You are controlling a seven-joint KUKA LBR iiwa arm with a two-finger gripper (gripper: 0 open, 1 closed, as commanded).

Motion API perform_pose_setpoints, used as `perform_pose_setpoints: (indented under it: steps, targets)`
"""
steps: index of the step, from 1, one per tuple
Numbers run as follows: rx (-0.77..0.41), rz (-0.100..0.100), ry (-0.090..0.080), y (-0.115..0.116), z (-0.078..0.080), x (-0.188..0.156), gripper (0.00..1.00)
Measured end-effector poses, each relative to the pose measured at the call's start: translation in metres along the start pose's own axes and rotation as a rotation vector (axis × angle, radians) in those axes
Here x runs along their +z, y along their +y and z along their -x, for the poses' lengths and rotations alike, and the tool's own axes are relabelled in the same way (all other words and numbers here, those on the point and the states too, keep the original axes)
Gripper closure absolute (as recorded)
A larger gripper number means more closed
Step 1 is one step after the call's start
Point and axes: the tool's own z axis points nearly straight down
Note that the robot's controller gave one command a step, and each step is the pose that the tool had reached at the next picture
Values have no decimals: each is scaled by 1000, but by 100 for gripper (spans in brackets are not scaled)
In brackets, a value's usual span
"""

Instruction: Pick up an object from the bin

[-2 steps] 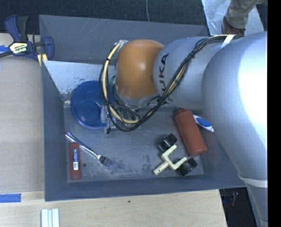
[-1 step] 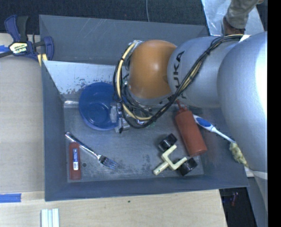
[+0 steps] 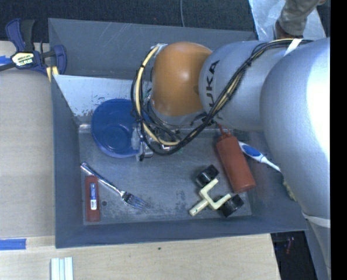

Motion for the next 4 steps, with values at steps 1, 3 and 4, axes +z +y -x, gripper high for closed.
perform_pose_setpoints:
  steps: [1, 3, 4]
  targets:
    - [-103, 0, -7, -3, 0, 5, 100]
    - [-160, 2, -7, -102, -22, 2, 100]
    - [-177, -1, 4, -117, -14, 11, 100]
